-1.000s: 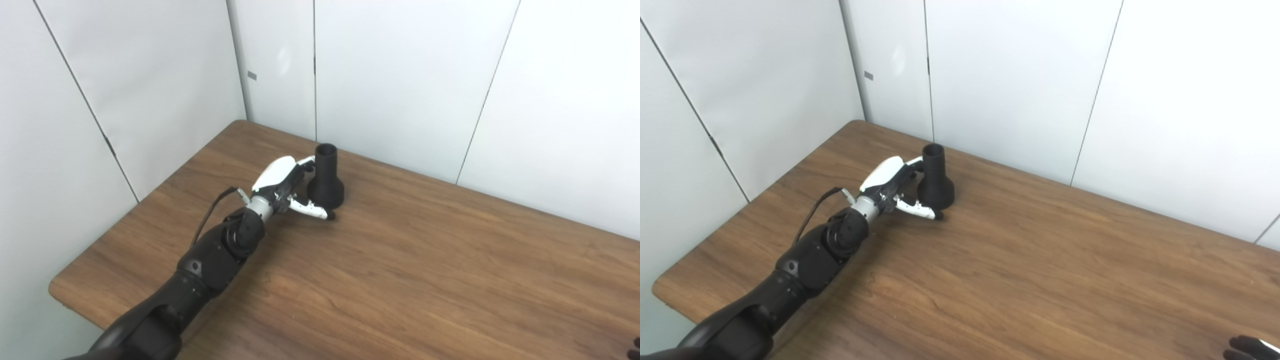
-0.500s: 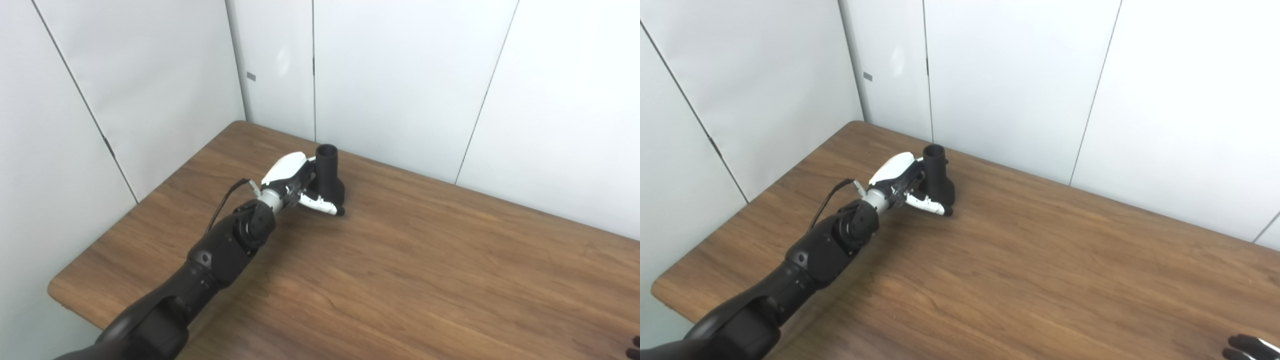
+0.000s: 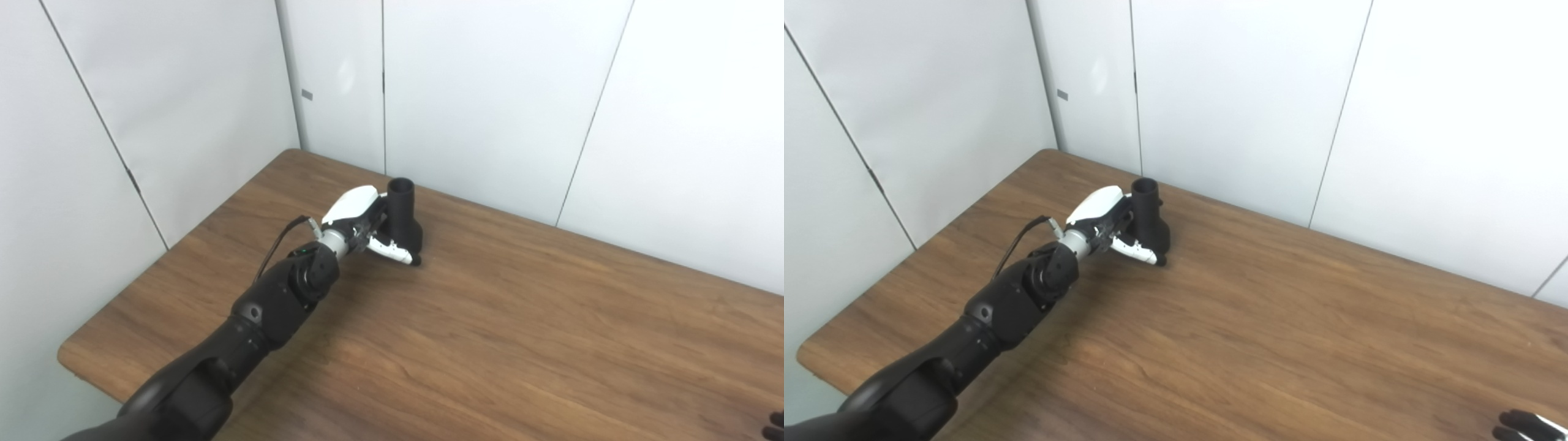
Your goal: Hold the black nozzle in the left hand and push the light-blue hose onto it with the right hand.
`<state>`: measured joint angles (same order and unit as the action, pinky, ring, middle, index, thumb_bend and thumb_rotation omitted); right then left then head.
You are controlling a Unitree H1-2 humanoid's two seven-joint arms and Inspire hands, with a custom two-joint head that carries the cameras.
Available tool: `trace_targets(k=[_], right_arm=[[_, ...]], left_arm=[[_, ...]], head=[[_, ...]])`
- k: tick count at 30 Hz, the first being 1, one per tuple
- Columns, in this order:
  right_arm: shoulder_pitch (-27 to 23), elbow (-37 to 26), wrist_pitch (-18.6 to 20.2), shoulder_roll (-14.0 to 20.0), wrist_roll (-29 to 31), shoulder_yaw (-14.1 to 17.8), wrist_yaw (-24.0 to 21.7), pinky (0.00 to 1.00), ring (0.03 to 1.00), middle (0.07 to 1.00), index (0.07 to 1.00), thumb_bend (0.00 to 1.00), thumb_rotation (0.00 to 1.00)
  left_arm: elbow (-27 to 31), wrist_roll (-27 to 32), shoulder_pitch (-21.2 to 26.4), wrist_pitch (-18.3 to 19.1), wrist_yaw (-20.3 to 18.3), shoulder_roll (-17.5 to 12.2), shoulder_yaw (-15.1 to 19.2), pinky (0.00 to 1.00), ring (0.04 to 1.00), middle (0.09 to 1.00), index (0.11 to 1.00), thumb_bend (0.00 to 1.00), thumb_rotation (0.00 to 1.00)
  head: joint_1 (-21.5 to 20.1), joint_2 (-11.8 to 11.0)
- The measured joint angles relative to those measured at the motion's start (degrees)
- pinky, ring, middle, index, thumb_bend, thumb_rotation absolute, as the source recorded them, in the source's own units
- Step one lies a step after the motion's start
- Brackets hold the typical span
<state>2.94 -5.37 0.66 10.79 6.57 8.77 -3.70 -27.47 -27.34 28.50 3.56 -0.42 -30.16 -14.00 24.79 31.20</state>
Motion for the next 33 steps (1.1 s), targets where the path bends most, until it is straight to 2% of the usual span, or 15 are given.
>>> trace_targets(k=[10,19,25,33], right_arm=[[-0.01,-0.43,0.87,0.05,-0.18,0.02,-0.46,0.53,0.643,0.663,0.620,0.48,0.41],[0.00,-0.48,0.90,0.04,-0.16,0.04,-0.66,0.54,0.650,0.668,0.627,0.46,0.41],[0.01,-0.59,1.08,0.04,-0.18,0.04,-0.66,0.55,0.658,0.678,0.636,0.45,0.41],[0.01,-0.59,1.10,0.04,-0.16,0.04,-0.68,0.54,0.649,0.670,0.628,0.46,0.39]], left_arm=[[-1.92,-2.83,1.25,-1.19,0.57,-0.29,-1.50,0.62,0.688,0.721,0.746,1.00,0.20],[-2.38,-6.16,1.57,-2.00,2.22,-1.19,-4.04,0.55,0.657,0.712,0.735,1.00,0.20],[-2.17,-6.63,1.64,-1.87,2.21,-1.39,-4.65,0.59,0.692,0.735,0.744,1.00,0.20],[-2.00,-7.13,1.60,-1.79,2.22,-1.45,-5.13,0.55,0.676,0.732,0.746,1.00,0.23]], head=[[-0.09,0.18],[-0.18,0.35],[-0.18,0.44],[-0.26,0.44]])
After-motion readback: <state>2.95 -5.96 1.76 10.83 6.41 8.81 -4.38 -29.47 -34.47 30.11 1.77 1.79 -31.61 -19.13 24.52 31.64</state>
